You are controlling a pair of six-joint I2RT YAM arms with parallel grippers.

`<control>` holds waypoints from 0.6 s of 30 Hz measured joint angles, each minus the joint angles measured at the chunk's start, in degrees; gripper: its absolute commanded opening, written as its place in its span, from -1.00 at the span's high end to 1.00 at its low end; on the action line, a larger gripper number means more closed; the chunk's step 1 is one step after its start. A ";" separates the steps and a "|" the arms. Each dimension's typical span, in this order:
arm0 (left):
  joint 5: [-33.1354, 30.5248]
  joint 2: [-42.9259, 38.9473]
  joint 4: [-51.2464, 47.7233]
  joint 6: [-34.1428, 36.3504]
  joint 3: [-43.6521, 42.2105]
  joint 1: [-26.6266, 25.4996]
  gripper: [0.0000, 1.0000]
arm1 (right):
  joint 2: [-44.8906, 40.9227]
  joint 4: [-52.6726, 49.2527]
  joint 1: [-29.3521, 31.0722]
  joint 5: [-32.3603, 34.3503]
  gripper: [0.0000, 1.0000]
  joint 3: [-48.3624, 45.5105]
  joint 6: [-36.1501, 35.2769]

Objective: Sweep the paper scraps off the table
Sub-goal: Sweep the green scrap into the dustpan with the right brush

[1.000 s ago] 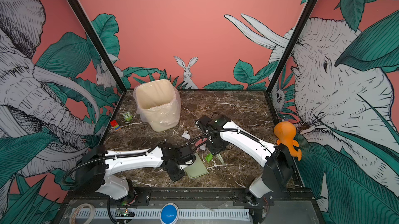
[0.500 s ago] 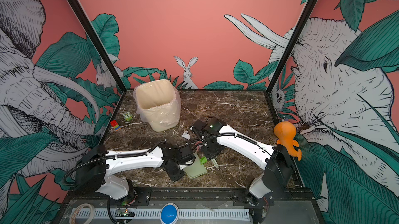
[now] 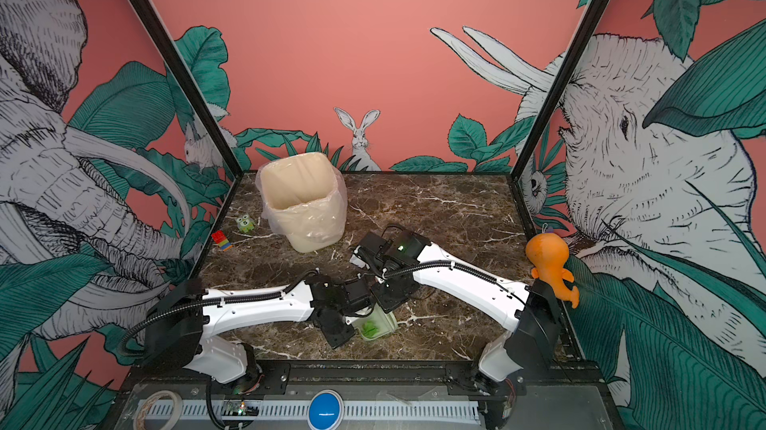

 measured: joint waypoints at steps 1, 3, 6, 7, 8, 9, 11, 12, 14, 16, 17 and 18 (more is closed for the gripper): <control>-0.02 -0.02 0.09 0.00 0.00 -0.02 1.00 | -0.22 -0.33 0.02 0.31 1.00 0.00 0.04; -0.02 -0.02 0.57 -0.02 0.00 -0.07 1.00 | -1.20 -1.57 0.00 1.84 1.00 0.00 0.26; 0.00 -0.02 0.94 -0.02 0.00 -0.09 1.00 | -3.43 -3.43 -0.09 4.11 1.00 -0.15 1.01; -0.02 -0.02 1.01 0.00 0.00 -0.09 1.00 | -4.42 -3.85 -0.17 4.70 1.00 -0.33 1.29; -0.02 -0.07 1.11 0.00 0.00 -0.09 1.00 | -5.35 -4.33 -0.37 5.44 1.00 -0.44 1.55; -0.02 -0.13 1.22 0.00 0.00 -0.09 1.00 | -6.36 -4.61 -0.66 6.03 1.00 -0.59 1.86; -0.02 -0.31 1.44 -0.02 0.00 -0.09 1.00 | -8.00 -5.01 -1.22 7.21 1.00 -0.76 2.43; -0.02 -0.50 1.64 -0.02 0.00 -0.09 1.00 | -8.79 -5.14 -1.60 7.93 1.00 -0.76 2.64; -0.02 -1.09 2.23 -0.02 -0.24 -0.09 1.00 | -9.99 -5.35 -2.34 8.92 1.00 -0.76 2.80; -0.02 -2.16 2.27 -0.04 -0.74 -0.09 1.00 | -11.17 -5.57 -3.37 9.90 1.00 -0.76 2.78; -0.02 -2.84 2.29 -0.07 -1.07 -0.11 1.00 | -11.69 -5.55 -3.87 10.21 1.00 -0.76 2.67; -0.02 -3.63 2.29 -0.17 -1.36 -0.15 1.00 | -12.28 -5.53 -4.48 10.40 1.00 -0.76 2.60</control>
